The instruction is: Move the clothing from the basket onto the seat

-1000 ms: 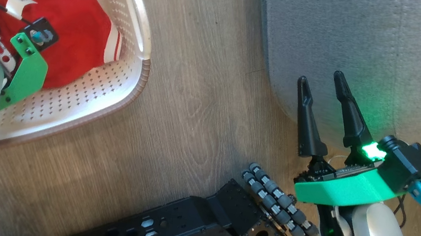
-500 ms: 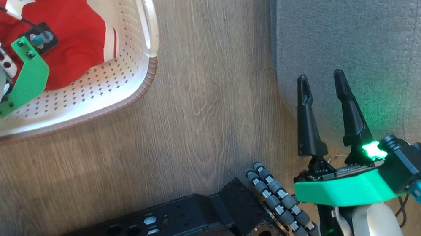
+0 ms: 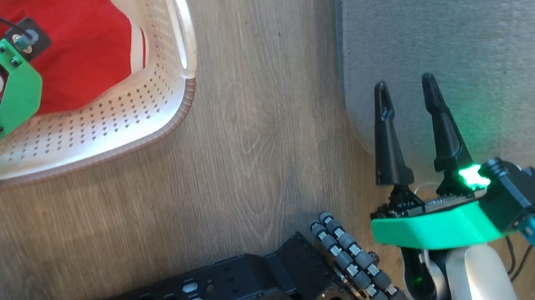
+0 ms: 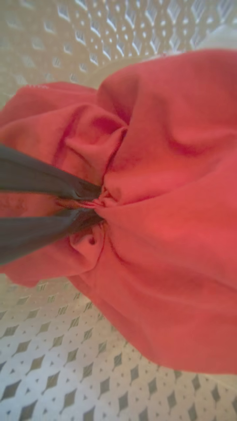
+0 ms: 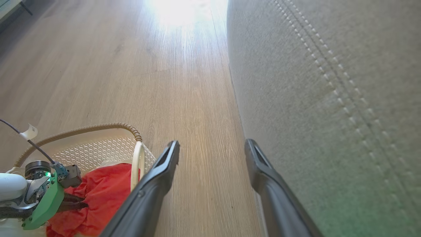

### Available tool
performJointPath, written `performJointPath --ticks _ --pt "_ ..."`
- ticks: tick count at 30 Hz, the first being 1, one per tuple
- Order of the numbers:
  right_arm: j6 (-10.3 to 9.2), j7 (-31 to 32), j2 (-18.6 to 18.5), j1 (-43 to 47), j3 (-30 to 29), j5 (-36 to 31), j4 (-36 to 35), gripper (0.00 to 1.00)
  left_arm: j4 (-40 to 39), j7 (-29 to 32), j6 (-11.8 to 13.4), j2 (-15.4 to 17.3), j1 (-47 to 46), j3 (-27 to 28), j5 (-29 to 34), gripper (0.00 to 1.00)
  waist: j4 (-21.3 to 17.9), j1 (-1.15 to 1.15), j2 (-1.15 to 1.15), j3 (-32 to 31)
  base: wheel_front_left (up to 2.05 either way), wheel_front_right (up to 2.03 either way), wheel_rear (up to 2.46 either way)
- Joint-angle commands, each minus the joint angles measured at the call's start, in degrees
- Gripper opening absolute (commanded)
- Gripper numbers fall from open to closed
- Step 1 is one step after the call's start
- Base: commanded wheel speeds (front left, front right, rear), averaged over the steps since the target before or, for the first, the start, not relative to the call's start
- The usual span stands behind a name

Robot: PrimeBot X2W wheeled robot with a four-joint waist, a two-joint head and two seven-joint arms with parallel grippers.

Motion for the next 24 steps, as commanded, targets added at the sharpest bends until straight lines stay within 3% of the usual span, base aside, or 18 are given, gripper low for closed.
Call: performJointPath --ticks 1,7,12,16,21,24 --pt "-0.02 -0.28 -0.52 1.58 1.06 0.14 -1.04 1.00 -0.27 -0.80 -0.03 2.15 0.61 1.12 -0.24 0.00 -0.37 0.00 0.00 -0.76 0.00 0.00 0.00" --pt "-0.02 -0.28 -0.52 -0.69 2.03 -0.18 0.19 1.00 -0.31 -7.18 1.34 2.25 2.01 3.00 -3.01 0.00 -1.19 0.00 0.00 -4.98 0.00 0.00 0.00" --pt "-0.02 -0.28 -0.52 -0.53 0.80 -2.35 1.92 1.00 -0.60 -13.62 1.59 -1.20 4.52 4.48 -5.77 0.00 1.83 0.00 0.00 -10.63 0.00 0.00 0.00" --pt "-0.02 -0.28 -0.52 -0.28 -0.07 -4.54 3.24 1.00 -1.11 -18.19 3.86 -4.34 7.39 5.66 -7.66 0.00 4.56 0.00 0.00 -15.22 0.00 0.00 0.00" --pt "-0.02 -0.28 -0.52 1.10 -1.48 -7.20 4.98 1.00 -3.74 -19.61 4.30 -7.59 10.01 7.89 -10.74 0.00 7.65 0.00 0.00 -21.86 0.00 0.00 0.00" --pt "-0.02 -0.28 -0.52 1.92 -2.15 -8.60 6.02 1.00 -9.34 -19.68 5.09 -8.79 12.90 11.17 -13.75 0.00 9.11 0.00 0.00 -25.43 0.00 0.00 0.00"
